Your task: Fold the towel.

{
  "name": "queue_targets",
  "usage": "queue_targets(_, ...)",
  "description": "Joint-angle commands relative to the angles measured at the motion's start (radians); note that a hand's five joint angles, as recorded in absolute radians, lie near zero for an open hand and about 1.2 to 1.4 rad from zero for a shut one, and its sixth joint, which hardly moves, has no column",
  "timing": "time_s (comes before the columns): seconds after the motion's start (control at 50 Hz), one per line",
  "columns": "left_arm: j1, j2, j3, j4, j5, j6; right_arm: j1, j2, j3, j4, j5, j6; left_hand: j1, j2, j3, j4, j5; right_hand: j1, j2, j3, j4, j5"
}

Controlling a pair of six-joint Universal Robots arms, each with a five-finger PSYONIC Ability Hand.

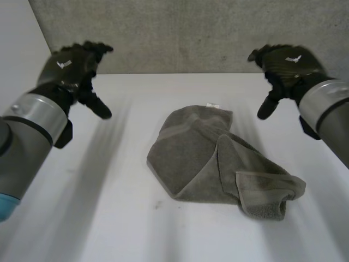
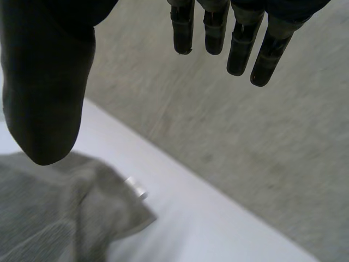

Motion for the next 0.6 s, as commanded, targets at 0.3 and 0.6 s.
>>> queue_targets(0.3,-0.019,-0.086,-0.165,0.078,0.08,0.188,0.076,0.722,-0.632,0.304,-0.067,0.064,0.003,0.004,0.003,0.003,-0.026,0.358,0.35,0.354,0.337,0.354)
queue_targets(0.6,-0.033,-0.143,-0.179,0.085,0.261,0.183,0.093,0.644,-0.563,0.294,0.022,0.037,0.047,0.048,0.047,0.047,0.018,0.059,0.051,0.055,0.038,0.055)
